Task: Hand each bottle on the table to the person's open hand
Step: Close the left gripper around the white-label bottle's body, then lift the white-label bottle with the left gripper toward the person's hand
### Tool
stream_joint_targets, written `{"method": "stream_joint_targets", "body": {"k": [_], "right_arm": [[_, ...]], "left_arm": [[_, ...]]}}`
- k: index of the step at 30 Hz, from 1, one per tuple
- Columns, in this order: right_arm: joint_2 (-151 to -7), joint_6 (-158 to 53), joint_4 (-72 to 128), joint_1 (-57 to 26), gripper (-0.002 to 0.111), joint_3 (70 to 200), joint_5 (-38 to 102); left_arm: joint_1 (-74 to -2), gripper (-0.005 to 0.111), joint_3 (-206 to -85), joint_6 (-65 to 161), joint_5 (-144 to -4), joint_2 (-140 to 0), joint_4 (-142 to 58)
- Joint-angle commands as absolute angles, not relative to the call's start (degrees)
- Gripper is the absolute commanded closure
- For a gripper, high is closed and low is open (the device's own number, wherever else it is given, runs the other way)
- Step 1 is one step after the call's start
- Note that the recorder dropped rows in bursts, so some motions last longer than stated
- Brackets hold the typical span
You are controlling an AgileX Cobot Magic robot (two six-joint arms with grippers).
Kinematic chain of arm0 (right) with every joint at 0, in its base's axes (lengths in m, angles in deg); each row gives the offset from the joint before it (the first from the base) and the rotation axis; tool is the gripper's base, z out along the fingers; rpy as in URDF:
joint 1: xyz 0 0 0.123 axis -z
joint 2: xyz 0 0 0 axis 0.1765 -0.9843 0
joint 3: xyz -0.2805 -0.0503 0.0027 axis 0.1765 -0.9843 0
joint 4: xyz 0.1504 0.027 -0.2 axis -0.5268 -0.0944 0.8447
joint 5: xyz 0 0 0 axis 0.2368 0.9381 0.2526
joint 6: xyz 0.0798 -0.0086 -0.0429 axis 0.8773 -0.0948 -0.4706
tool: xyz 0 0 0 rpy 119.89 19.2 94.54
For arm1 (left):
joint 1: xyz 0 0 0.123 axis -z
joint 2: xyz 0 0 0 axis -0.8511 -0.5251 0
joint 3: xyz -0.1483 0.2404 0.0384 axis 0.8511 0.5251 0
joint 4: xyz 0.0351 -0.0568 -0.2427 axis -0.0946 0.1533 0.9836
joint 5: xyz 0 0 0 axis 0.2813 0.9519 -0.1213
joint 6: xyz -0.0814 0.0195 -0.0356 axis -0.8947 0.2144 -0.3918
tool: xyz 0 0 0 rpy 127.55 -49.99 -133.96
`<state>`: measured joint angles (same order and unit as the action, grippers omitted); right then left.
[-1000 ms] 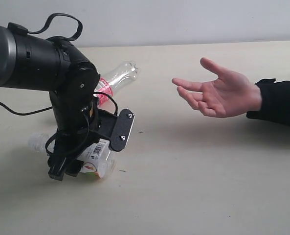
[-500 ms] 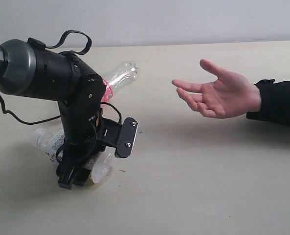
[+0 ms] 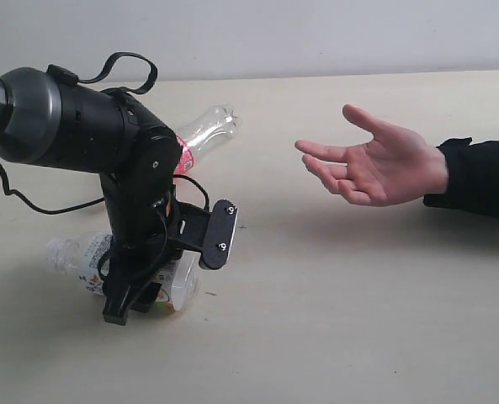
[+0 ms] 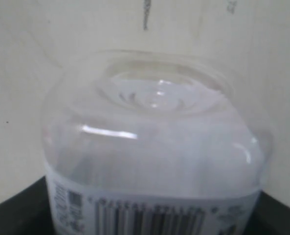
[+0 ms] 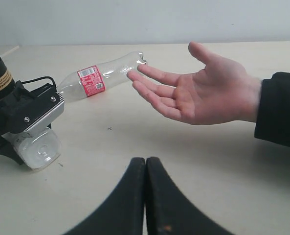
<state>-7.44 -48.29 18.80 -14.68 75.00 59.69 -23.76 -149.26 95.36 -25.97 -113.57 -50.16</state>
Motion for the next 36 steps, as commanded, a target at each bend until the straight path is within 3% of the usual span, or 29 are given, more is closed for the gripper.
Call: {"method": "stream_joint_targets", "body": {"k": [1, 27, 36], "right_arm": [[-7.25, -48.39, 18.62, -14.66, 0.108, 74.74, 58.61], [-7.25, -48.39, 18.62, -14.66, 0.108, 74.74, 58.56], [-7.25, -48.39, 18.62, -14.66, 0.108, 74.74, 58.56]], "left_arm": [[-23.45, 0.107, -149.16, 94.79, -24.64, -113.51, -48.53], [-23.45, 0.107, -158.42, 48.51, -16.59, -101.44, -39.44], [-23.45, 0.107, -159.30, 48.54, -8.44, -98.05, -16.11]]}}
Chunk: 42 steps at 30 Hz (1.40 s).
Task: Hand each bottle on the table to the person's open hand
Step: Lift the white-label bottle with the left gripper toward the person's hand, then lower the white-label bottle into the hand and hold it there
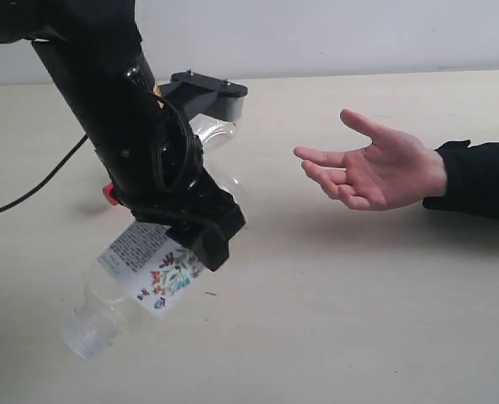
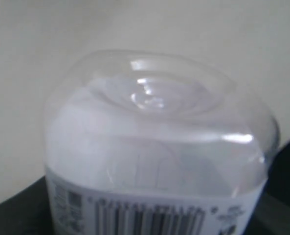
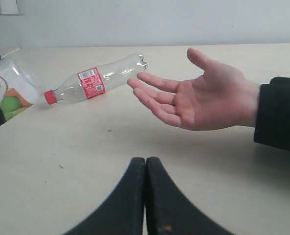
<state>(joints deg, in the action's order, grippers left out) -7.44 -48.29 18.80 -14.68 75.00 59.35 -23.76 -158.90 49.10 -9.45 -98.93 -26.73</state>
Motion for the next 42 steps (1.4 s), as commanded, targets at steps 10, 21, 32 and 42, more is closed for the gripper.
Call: {"method": "stream_joint_targets", "body": {"k": [10, 21, 32, 42], "right_arm": [[-7.25, -48.39, 18.62, -14.66, 0.108, 74.74, 58.56], [-7.25, -48.39, 18.62, -14.66, 0.108, 74.74, 58.56], [-7.25, -48.39, 18.62, -14.66, 0.108, 74.74, 58.56], [-7.25, -48.39, 18.62, -14.66, 0.108, 74.74, 58.56]], "left_arm": [[-23.02, 0.107, -159.30, 39.74, -25.80, -98.05, -3.05], [-17.50, 0.107, -159.30, 35.78, -46.48, -100.34, 0.29], [-14.05, 0.107, -166.43, 31.56, -54.96, -109.24, 0.44], [-12.54, 0.107, -174.81, 32.23, -59.75, -115.23, 0.02]]}}
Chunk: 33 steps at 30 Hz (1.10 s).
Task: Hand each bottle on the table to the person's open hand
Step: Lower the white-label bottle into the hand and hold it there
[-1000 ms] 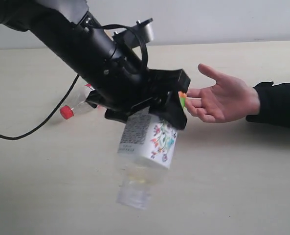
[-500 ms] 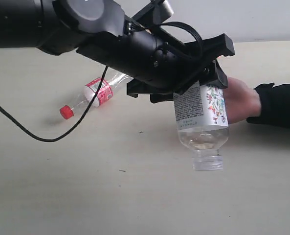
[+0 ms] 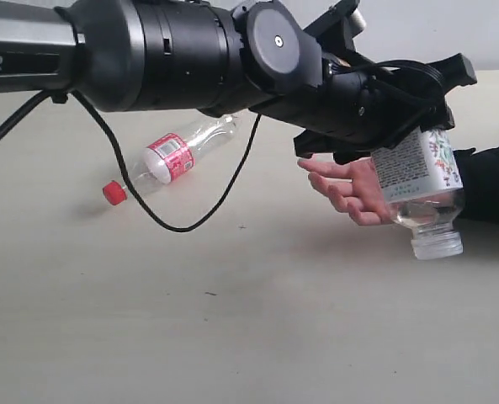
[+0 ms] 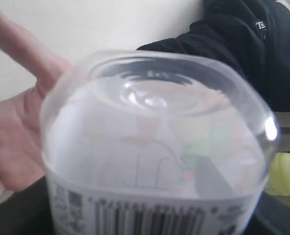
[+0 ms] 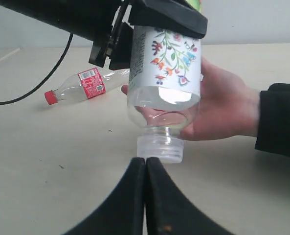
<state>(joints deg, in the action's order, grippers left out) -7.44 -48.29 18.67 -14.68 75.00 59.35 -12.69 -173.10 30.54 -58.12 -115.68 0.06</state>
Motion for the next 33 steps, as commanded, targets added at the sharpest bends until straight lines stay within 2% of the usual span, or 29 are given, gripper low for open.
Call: {"method": "stream_joint_targets", "body": {"k": [1, 7, 12, 16, 22, 33], "right_arm": [[-7.25, -48.39, 18.62, -14.66, 0.108, 74.74, 58.56], [-7.25, -48.39, 18.62, -14.66, 0.108, 74.74, 58.56], [-7.25, -48.39, 18.62, -14.66, 0.108, 74.74, 58.56], [-7.25, -48.39, 18.62, -14.66, 0.108, 74.74, 58.56], [-7.25, -48.39, 18.62, -14.66, 0.108, 74.74, 58.56], [-7.25, -48.39, 18.62, -14.66, 0.108, 74.74, 58.56]], "left_arm": [[-12.54, 0.107, -174.81, 34.27, -59.75, -115.23, 0.02], [-13.40, 0.107, -174.81, 40.37, -56.26, -113.85, -5.35], [-13.12, 0.107, -179.07, 22.51, -54.32, -113.39, -26.43], [-12.32, 0.107, -179.81, 28.77, -53.89, -113.39, -25.99], [-13.24, 0.107, -180.95, 24.83, -51.19, -114.31, -11.37], [-13.19, 0.107, -180.95, 1.31, -50.59, -117.25, -28.75]]}}
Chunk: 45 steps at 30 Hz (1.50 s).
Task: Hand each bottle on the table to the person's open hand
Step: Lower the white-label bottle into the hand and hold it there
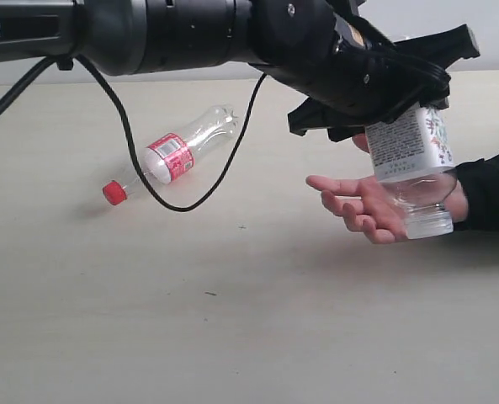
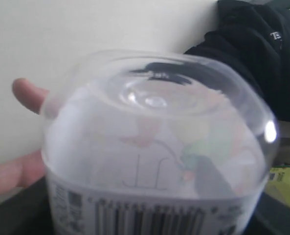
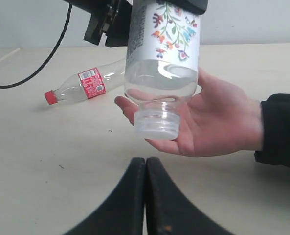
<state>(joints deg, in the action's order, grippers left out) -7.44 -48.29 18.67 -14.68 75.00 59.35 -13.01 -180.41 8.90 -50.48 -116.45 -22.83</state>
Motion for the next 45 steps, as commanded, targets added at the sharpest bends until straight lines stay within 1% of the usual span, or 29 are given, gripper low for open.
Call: {"method": "stream_joint_targets", "body": {"k": [1, 13, 31, 33, 35, 37, 40, 42, 45], "right_arm": [[-7.25, -48.39, 18.62, -14.66, 0.108, 74.74, 58.56], [-7.25, -48.39, 18.62, -14.66, 0.108, 74.74, 58.56], [-7.25, -48.39, 18.62, -14.66, 0.108, 74.74, 58.56], [-7.25, -48.39, 18.62, -14.66, 0.108, 74.74, 58.56], [-7.25, -48.39, 18.62, -14.66, 0.108, 74.74, 58.56], [-7.25, -48.39, 18.62, -14.66, 0.108, 74.74, 58.56], [-7.25, -48.39, 18.62, -14.66, 0.108, 74.74, 58.56], [-7.25, -48.39, 18.62, -14.66, 0.108, 74.74, 58.56], [-7.25, -48.39, 18.62, -14.66, 0.108, 74.74, 58.56]], "left_arm": [[-13.19, 0.107, -180.95, 0.22, -50.59, -117.63, -29.38], [-13.19, 0.107, -180.95, -0.98, -51.19, -122.49, -29.49], [-13.19, 0.106, -180.95, -0.91, -53.23, -122.72, -29.95], [-13.19, 0.099, -180.95, -0.68, -53.23, -122.72, -30.18], [-13.19, 0.089, -180.95, 0.72, -53.23, -122.72, -30.18], [-13.19, 0.074, -180.95, 1.97, -53.23, -122.72, -30.18], [-13.19, 0.056, -180.95, 2.28, -53.73, -122.72, -30.18], [-13.19, 0.051, -180.95, 2.28, -54.15, -122.72, -30.18], [-13.19, 0.048, -180.95, 2.28, -54.43, -122.72, -31.20]]}}
